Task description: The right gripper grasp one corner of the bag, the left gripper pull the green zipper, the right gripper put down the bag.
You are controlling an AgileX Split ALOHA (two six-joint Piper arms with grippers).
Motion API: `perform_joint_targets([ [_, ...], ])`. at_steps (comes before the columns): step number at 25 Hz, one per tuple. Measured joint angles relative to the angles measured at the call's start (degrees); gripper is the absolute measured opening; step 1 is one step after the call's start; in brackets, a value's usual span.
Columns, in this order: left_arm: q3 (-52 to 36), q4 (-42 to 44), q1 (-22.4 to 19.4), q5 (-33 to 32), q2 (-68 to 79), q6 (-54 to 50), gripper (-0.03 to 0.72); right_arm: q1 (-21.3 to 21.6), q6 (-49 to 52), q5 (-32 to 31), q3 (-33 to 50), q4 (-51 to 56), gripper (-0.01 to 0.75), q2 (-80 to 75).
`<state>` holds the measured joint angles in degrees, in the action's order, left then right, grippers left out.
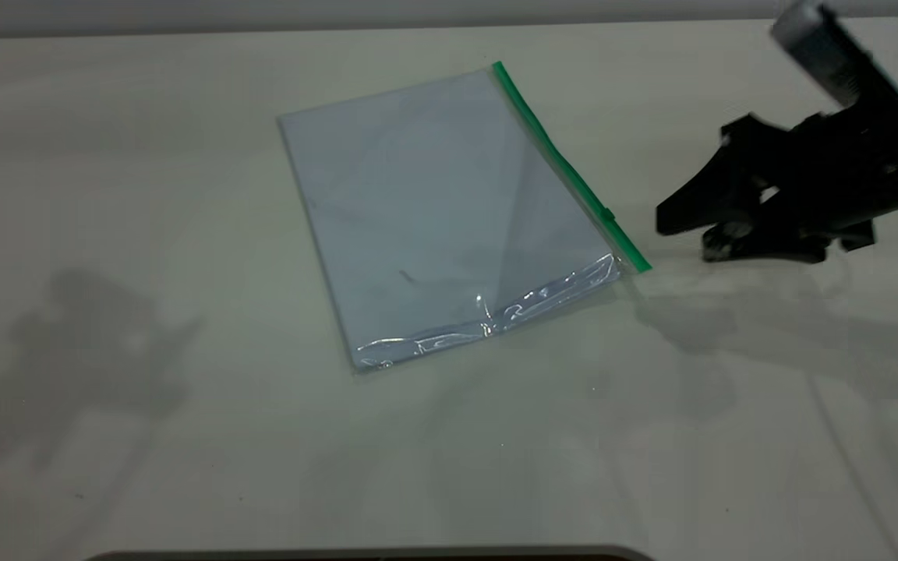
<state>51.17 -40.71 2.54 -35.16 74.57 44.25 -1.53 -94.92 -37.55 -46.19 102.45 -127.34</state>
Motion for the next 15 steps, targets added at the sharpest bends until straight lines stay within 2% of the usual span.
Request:
perform_joint_targets([
  [6, 0.00, -1.06, 0.00, 0.00, 0.17, 0.01, 0.505, 0.00, -1.28, -3.78, -6.89, 0.07, 0.557, -8.76],
  [15, 0.00, -1.06, 0.00, 0.00, 0.30, 0.12, 0.505, 0.00, -2.20, -10.22, -12.69, 0.21, 0.557, -15.79],
])
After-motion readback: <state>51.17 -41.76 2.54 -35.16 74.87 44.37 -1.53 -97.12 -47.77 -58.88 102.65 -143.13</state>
